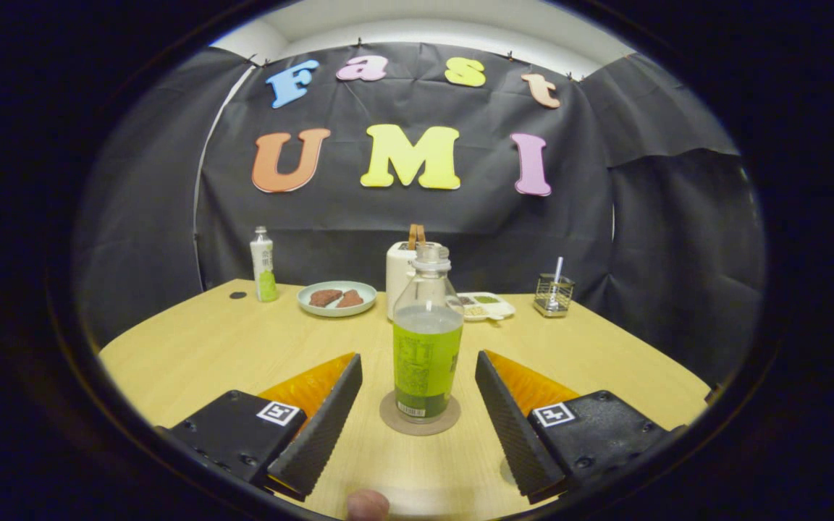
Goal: Take the bottle from table, then pour the juice into the cup, finally place the bottle on the coaster
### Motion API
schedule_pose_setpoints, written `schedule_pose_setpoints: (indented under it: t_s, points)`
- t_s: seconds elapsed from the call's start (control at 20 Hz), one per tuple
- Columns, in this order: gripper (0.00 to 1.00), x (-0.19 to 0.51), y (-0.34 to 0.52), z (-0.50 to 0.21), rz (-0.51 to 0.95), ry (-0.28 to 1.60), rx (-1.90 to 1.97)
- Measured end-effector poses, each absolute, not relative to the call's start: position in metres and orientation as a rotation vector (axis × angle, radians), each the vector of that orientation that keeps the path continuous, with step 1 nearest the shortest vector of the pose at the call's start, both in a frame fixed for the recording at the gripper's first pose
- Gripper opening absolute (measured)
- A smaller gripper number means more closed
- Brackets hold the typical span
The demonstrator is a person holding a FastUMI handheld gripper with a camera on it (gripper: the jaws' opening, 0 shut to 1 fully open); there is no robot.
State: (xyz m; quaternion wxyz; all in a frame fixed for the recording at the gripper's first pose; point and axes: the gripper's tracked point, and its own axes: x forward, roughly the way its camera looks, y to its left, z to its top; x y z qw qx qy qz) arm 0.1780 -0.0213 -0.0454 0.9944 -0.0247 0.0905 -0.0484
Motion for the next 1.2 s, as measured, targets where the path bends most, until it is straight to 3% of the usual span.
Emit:
schedule_pose_setpoints:
  t_s: [0.4,1.2]
  points:
    - [1.00,0.085,-0.004,0.017,-0.080,0.024,-0.051]
    - [1.00,-0.014,0.018,0.025,0.015,-0.063,-0.033]
